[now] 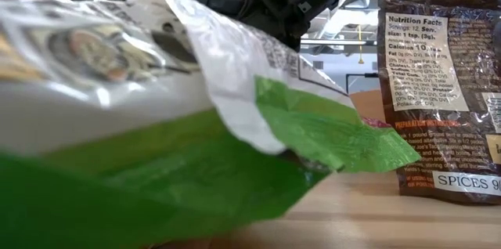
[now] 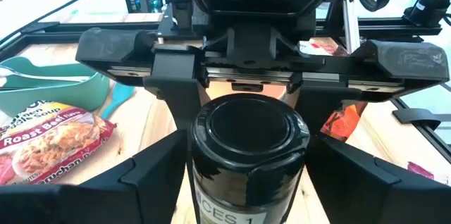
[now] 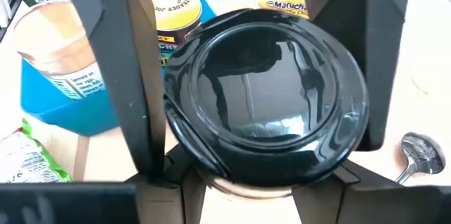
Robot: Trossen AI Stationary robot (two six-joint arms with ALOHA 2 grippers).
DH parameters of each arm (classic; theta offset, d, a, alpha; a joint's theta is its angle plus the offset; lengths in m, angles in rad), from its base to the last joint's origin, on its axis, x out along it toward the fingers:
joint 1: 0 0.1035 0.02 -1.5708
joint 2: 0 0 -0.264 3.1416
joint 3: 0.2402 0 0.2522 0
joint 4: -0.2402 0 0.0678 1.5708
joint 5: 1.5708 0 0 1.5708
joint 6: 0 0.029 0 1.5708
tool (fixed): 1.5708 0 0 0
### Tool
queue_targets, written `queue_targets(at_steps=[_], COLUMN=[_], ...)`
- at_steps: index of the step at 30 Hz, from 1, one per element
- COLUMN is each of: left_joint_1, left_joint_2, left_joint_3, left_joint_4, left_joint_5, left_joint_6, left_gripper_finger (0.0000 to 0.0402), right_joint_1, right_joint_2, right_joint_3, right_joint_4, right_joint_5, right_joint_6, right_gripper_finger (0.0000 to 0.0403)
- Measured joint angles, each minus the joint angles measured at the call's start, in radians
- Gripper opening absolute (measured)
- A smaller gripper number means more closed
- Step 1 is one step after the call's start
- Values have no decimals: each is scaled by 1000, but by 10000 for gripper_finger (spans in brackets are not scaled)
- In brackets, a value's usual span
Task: Pick & Place Food Item
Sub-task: Put the green seasoning bottle into the blue bin
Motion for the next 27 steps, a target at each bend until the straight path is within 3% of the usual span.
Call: queue_targets(at_steps=[11, 27], left_joint_1=[0, 0], left_joint_2=[0, 0], left_joint_3=[0, 0], left_joint_4=[0, -1], left_joint_5=[-3, -2], left_joint_6=[1, 0], left_gripper_finger=[210, 208], right_joint_1=[0, 0], right_joint_2=[0, 0], right_joint_3=[0, 0], right_joint_4=[1, 1], right_joint_5=[-1, -1], right_joint_6=[2, 6], right_gripper_finger=[159, 161])
